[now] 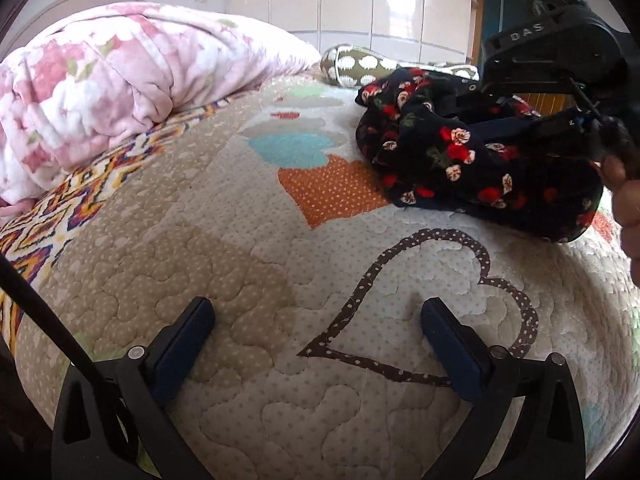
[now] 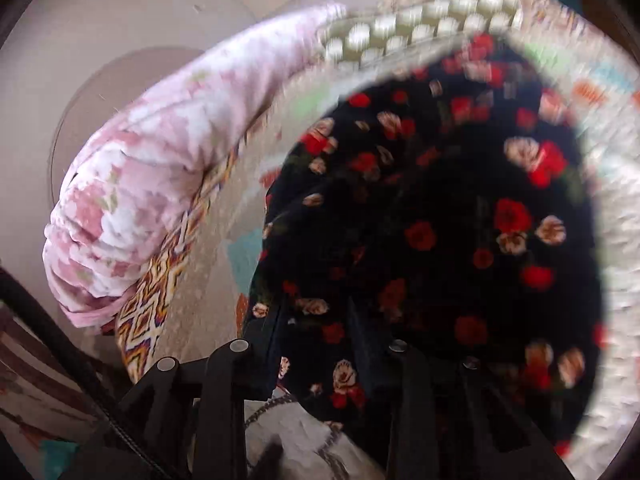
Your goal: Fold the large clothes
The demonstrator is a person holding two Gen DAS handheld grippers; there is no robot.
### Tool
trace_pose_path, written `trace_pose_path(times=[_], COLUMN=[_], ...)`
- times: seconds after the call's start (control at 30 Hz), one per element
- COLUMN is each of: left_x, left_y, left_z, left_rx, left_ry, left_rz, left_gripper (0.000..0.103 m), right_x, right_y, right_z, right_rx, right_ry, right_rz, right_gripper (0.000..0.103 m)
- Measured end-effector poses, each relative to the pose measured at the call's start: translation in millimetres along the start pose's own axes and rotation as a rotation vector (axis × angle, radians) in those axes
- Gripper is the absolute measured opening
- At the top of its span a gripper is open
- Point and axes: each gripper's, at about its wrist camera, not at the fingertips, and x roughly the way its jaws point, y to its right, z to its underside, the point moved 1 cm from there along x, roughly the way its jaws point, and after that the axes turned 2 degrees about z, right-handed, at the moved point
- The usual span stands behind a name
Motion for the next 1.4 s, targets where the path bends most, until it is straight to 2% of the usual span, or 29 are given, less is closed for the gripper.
trace_pose_path(times=[0.07, 0.13, 0.2, 0.23, 0.27, 0.3, 0.37, 0.4, 0.47, 0.57, 0.67, 0.73, 0.9, 1.03, 1.2, 1.4], left_x=[-6.9, -14.5, -32.6, -48.7, -69.4, -91.1, -124.8, -138.9, -169.8, -207.1, -239.8, -252.7, -263.6, -263.7, -270.6, -253.0], left_y=[4.1, 9.1, 14.9, 18.4, 22.6, 27.3, 35.2, 38.1, 43.4, 50.6, 62.2, 68.4, 70.2, 71.9, 77.5, 82.9], left_z=[3.9, 3.2, -0.5, -2.4, -5.2, -8.6, -14.6, -17.9, -25.5, -29.5, -20.0, -9.7, 19.4, 33.6, 43.4, 41.9], left_rx=[0.030, 0.069, 0.097, 0.103, 0.107, 0.111, 0.104, 0.094, 0.059, 0.031, 0.066, 0.090, 0.079, 0.080, 0.084, 0.098], left_ry=[0.019, 0.016, 0.045, 0.100, 0.174, 0.242, 0.324, 0.345, 0.363, 0.383, 0.417, 0.399, 0.354, 0.302, 0.303, 0.214], left_rz=[-0.027, -0.061, -0.068, -0.094, -0.126, -0.148, -0.173, -0.172, -0.113, -0.027, -0.001, 0.027, 0.083, 0.121, 0.207, 0.129], left_gripper=[0.103, 0.103, 0.103, 0.103, 0.103, 0.103, 0.103, 0.103, 0.103, 0.103, 0.103, 0.103, 0.103, 0.103, 0.103, 0.103], right_x=[-10.3, -42.2, -78.0, -102.4, -121.6, -135.4, -167.6, -180.0, -204.0, -224.7, -241.3, -240.5, -224.3, -211.8, -210.4, -207.2], right_y=[-5.9, -12.4, -14.5, -14.1, -12.7, -10.8, -4.3, -0.4, 13.3, 34.4, 51.0, 49.4, 32.8, 22.6, 14.4, 15.3], right_z=[2.2, 13.9, 30.0, 45.8, 59.3, 68.8, 99.1, 111.6, 139.9, 166.1, 195.4, 212.4, 247.8, 256.7, 262.3, 266.5], right_rx=[-0.015, -0.048, -0.075, -0.094, -0.109, -0.115, -0.134, -0.136, -0.103, -0.003, 0.111, 0.128, 0.063, 0.029, 0.012, 0.020], right_ry=[0.029, 0.096, 0.170, 0.230, 0.275, 0.303, 0.367, 0.387, 0.412, 0.421, 0.409, 0.388, 0.357, 0.321, 0.327, 0.314], right_rz=[0.010, -0.003, 0.054, 0.106, 0.157, 0.197, 0.303, 0.342, 0.415, 0.430, 0.424, 0.450, 0.527, 0.520, 0.555, 0.579], right_gripper=[0.038, 0.039, 0.046, 0.050, 0.059, 0.062, 0.062, 0.062, 0.063, 0.063, 0.064, 0.066, 0.067, 0.067, 0.072, 0.074])
